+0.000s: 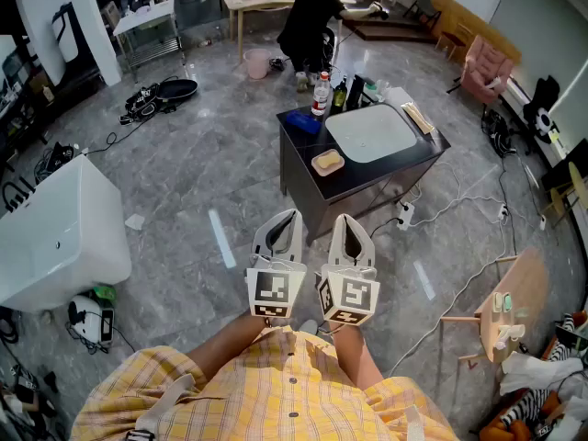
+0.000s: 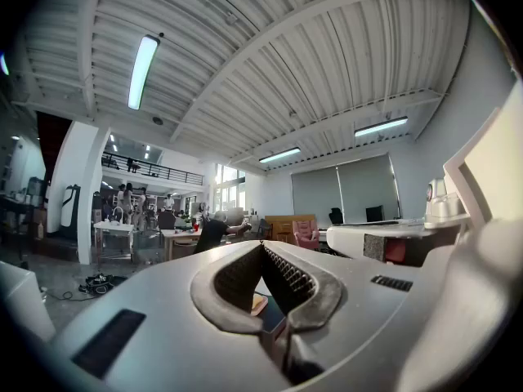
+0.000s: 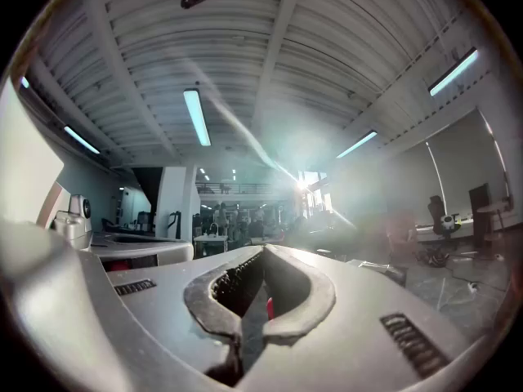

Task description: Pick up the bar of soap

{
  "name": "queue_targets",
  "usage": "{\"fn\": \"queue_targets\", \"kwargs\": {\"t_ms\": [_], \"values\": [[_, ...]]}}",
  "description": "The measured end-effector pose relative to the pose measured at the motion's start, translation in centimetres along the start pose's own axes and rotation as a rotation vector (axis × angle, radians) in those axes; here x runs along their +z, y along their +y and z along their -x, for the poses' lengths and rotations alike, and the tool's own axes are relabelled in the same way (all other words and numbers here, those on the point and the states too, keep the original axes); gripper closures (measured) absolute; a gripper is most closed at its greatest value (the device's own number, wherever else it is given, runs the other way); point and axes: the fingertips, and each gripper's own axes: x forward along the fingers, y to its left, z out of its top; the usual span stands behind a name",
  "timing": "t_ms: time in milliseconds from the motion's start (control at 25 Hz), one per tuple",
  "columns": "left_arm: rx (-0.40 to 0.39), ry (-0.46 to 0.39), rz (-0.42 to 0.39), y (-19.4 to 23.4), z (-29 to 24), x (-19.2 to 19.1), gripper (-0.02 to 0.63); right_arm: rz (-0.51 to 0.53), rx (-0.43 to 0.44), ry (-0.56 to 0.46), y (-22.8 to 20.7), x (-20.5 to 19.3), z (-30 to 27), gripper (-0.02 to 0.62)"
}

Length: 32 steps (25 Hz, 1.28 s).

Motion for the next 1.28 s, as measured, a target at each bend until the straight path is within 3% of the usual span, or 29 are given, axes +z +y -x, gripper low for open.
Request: {"fn": "queue_targets", "kwargs": {"t_ms": [720, 1280], "values": [[-0.016, 0.018, -0.013, -2.7, -0.9, -0.1, 0.597, -0.034, 0.000, 0.011, -2.5, -0.1, 0.6, 0.575], [-0.009, 0.075, -0.057, -7.5, -5.8, -0.6, 0.597, -0.076, -0.001, 0.048, -9.7, -1.3, 0.3, 0.575]]}}
